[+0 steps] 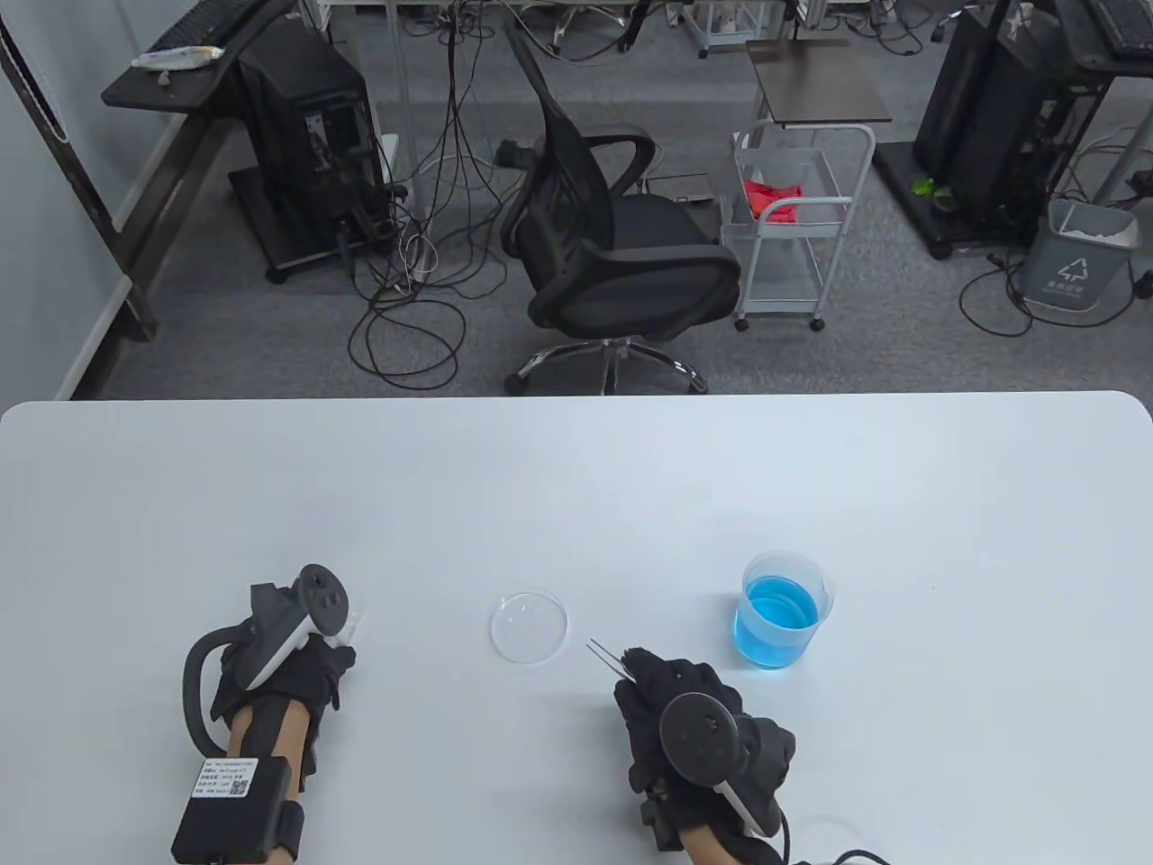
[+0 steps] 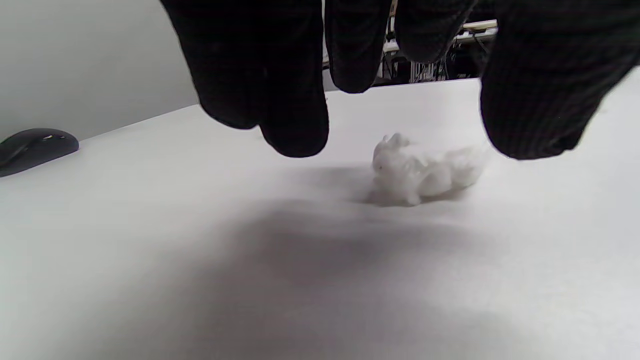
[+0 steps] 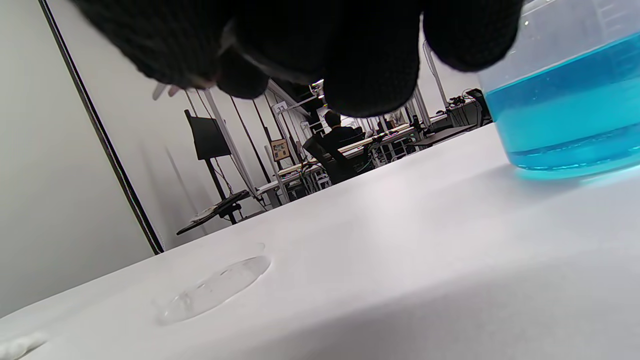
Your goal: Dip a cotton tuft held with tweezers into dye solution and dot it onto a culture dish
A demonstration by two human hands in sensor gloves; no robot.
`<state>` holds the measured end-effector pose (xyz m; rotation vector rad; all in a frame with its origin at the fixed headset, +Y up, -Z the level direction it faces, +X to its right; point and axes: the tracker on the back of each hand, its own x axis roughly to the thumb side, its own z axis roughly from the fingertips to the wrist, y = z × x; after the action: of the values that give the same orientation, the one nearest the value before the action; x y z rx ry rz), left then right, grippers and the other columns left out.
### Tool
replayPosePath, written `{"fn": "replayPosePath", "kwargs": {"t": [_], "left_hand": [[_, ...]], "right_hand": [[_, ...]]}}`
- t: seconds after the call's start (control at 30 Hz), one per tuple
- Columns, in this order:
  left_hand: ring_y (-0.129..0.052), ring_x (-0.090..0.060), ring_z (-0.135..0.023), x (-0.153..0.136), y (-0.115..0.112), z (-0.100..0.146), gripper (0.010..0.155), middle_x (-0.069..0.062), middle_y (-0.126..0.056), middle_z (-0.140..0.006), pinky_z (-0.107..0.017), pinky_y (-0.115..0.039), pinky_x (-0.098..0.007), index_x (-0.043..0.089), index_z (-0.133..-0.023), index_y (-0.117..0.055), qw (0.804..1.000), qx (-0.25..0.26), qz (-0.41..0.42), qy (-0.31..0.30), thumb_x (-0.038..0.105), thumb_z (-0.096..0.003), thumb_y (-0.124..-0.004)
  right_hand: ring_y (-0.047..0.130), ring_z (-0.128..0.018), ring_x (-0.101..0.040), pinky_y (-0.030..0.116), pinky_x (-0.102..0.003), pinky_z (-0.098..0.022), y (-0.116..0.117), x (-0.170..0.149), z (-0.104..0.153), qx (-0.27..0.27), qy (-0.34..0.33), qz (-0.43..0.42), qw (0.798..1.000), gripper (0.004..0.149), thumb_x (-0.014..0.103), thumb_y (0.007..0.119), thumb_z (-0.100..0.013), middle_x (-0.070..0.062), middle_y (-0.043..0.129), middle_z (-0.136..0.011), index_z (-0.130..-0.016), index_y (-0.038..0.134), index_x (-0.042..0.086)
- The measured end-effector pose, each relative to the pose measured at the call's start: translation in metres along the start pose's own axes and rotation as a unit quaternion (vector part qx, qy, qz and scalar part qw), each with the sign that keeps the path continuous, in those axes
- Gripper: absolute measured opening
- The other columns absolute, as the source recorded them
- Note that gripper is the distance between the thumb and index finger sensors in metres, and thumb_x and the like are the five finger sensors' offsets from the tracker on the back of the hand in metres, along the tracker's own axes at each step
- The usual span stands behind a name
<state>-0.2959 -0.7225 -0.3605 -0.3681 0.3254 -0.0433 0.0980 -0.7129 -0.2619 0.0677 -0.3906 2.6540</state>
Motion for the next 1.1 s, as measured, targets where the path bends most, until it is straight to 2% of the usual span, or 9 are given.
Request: {"fn": "replayPosePath", "kwargs": {"t": [0.23,0.37,0.5,0.77,0.97,1.1], "left_hand": [[-0.092,-0.03,-0.091,0.005,-0.021,-0.023,0.086,0.005,-0.048,-0.119,-0.071,-0.078,-0.045,0.045,-0.111,-0.038,0.999,-0.037,0.022,0.002,0.068,-0.0425,-0.084],[-0.093,-0.027,-0.087,0.006,-0.022,-0.03,0.086,0.007,-0.053,-0.117,-0.07,-0.077,-0.043,0.044,-0.111,-0.038,0.999,-0.026,0.021,0.001,0.068,-0.0416,-0.084],[-0.095,-0.025,-0.081,0.006,-0.024,-0.033,0.081,0.007,-0.059,-0.114,-0.067,-0.08,-0.041,0.048,-0.109,-0.045,0.999,-0.009,0.03,-0.007,0.067,-0.0409,-0.085],[-0.1,-0.022,-0.075,0.014,-0.021,-0.035,0.061,0.006,-0.071,-0.107,-0.064,-0.084,-0.038,0.05,-0.1,-0.067,0.999,0.009,0.037,-0.022,0.055,-0.0437,-0.09],[-0.105,-0.021,-0.07,0.02,-0.019,-0.033,0.054,0.006,-0.08,-0.101,-0.06,-0.089,-0.036,0.047,-0.094,-0.078,0.998,0.041,0.023,-0.032,0.052,-0.0428,-0.092],[-0.11,-0.015,-0.063,0.021,-0.02,-0.029,0.046,0.007,-0.088,-0.094,-0.055,-0.094,-0.032,0.042,-0.086,-0.088,0.994,0.087,0.028,-0.051,0.049,-0.0413,-0.096]], "right_hand": [[0.094,-0.065,-0.022,0.071,-0.056,-0.056,0.005,0.005,-0.001,0.008,-0.008,0.006,1.0,0.04,0.039,0.086,-0.042,0.002,0.092,-0.059,-0.08,0.087,0.024],[0.094,-0.065,-0.022,0.071,-0.056,-0.056,0.004,0.002,-0.001,0.007,-0.001,0.005,1.0,0.04,0.039,0.087,-0.042,0.002,0.092,-0.059,-0.079,0.087,0.024],[0.094,-0.065,-0.022,0.071,-0.056,-0.056,0.004,0.002,-0.002,0.008,0.002,0.006,1.0,0.04,0.039,0.087,-0.042,0.002,0.092,-0.059,-0.079,0.087,0.024],[0.094,-0.065,-0.022,0.071,-0.056,-0.056,0.005,0.004,0.0,0.012,-0.001,0.006,1.0,0.04,0.039,0.087,-0.042,0.002,0.092,-0.059,-0.08,0.087,0.024],[0.094,-0.065,-0.022,0.071,-0.056,-0.056,0.006,0.004,0.0,0.014,0.0,0.008,1.0,0.04,0.039,0.087,-0.042,0.002,0.092,-0.059,-0.08,0.087,0.024],[0.094,-0.065,-0.022,0.071,-0.056,-0.056,0.006,0.004,0.0,0.014,0.001,0.008,1.0,0.04,0.039,0.087,-0.042,0.002,0.092,-0.059,-0.079,0.087,0.024]]}}
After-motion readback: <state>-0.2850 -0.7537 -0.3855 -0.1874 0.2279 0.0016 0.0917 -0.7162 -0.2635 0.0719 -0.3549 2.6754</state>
